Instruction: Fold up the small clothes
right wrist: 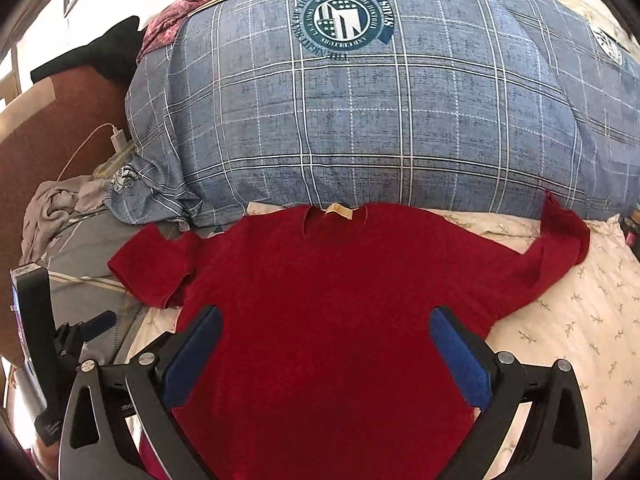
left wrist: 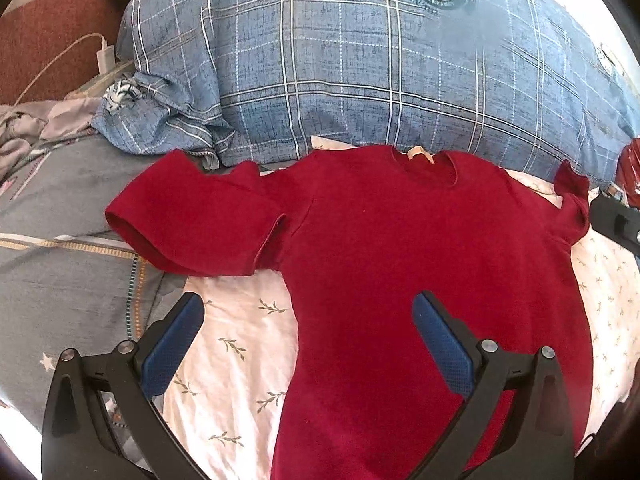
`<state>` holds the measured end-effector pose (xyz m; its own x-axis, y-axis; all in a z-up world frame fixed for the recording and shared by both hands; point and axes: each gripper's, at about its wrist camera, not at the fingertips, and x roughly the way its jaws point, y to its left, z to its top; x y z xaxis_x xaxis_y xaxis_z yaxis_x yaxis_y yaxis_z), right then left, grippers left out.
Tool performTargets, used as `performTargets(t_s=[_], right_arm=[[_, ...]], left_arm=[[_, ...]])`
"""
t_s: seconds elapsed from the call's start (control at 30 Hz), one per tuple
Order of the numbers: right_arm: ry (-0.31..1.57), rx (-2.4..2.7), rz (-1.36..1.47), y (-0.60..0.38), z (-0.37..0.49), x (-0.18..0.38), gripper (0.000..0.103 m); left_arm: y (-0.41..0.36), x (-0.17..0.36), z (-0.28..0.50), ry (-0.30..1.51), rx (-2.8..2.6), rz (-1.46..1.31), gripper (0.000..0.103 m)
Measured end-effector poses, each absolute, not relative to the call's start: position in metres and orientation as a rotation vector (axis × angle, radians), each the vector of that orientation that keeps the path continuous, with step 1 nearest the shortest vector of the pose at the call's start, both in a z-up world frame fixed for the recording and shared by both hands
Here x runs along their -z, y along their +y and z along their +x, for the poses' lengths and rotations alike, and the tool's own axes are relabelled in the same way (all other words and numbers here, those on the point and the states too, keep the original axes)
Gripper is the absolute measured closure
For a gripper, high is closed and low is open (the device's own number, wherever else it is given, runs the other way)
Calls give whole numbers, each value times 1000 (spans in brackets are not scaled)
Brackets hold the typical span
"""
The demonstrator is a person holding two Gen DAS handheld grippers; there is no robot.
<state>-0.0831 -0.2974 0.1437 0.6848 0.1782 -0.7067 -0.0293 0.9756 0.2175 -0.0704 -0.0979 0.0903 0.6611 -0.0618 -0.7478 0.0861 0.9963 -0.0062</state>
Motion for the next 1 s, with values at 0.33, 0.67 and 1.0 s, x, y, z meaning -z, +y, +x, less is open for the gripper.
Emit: performTargets(t_s=[0.33, 0.67, 1.0], right_arm=[[802, -76, 201, -295, -66, -124, 1], [828, -87, 167, -287, -54, -107, 1], [843, -72, 136, -279, -42, -97, 1]], left_arm=[[-98, -85, -60, 849, 72, 24, 0], [-95, -77, -48, 862, 68, 21, 0], [-95, -71, -36, 842, 70, 12, 0]])
